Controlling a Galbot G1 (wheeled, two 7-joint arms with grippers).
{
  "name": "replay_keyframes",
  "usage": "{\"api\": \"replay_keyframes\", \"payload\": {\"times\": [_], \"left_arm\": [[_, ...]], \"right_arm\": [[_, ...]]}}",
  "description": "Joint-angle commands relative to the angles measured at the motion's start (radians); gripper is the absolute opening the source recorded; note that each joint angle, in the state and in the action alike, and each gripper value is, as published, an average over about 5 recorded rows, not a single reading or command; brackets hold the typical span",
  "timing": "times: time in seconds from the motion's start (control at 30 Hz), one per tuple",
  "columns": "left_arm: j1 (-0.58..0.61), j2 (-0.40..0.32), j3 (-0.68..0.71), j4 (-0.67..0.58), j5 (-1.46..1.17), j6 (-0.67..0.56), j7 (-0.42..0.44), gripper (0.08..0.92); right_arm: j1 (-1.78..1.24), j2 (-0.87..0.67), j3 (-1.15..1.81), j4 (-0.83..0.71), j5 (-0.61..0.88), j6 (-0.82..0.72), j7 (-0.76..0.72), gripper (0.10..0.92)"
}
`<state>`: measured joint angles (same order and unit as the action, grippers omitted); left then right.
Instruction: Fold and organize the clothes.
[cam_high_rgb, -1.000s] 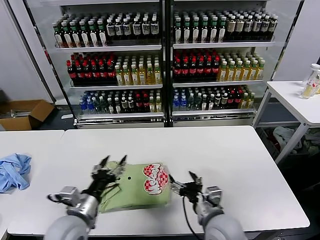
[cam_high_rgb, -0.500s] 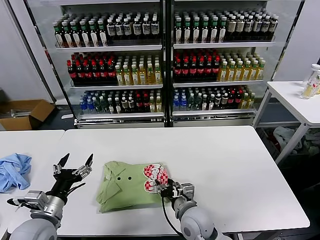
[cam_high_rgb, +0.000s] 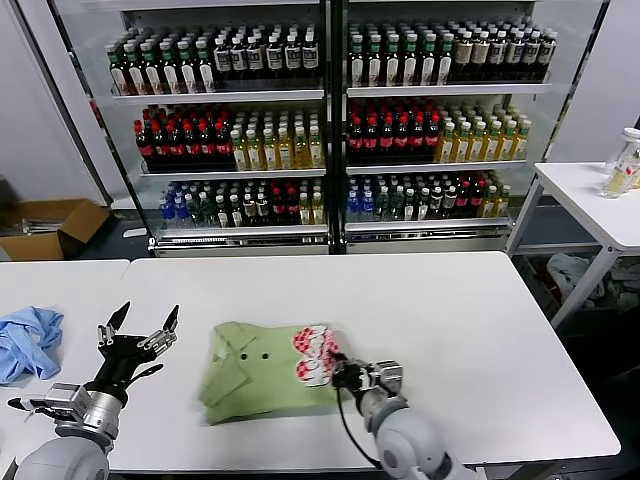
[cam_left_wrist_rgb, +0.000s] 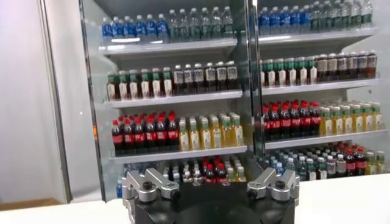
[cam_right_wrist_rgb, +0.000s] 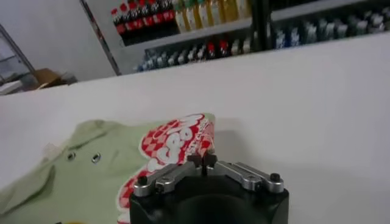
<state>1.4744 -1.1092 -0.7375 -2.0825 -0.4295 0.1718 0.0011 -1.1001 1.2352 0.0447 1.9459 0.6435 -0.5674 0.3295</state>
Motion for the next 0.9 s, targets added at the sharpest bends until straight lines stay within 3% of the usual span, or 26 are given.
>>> {"api": "replay_keyframes", "payload": {"times": [0.03,0.3,0.6,0.9], "left_arm": [[-0.020,-0.017,0.063,0.034,0.094,-0.132,0.024,0.823],[-0.021,-0.050,0.090,0.021,0.106,-0.145,0.049,0.823],[-0.028,-0.074,0.103,0.023,0.129,-0.153,0.054,0.823],[-0.069,-0.112,0.182,0.053,0.332,-0.209,0.013,0.823]], "right_arm": [[-0.089,-0.169,0.260,0.159,-0.097,0.009,-0.091,0.112],[-0.198,-0.167,0.334,0.225,-0.144,0.024,-0.098,0.142],[-0.228,-0.157,0.306,0.262,-0.216,0.032,-0.143,0.397],[-0.165,-0.224,0.430,0.216,-0.258,0.067,-0.148,0.657]]}}
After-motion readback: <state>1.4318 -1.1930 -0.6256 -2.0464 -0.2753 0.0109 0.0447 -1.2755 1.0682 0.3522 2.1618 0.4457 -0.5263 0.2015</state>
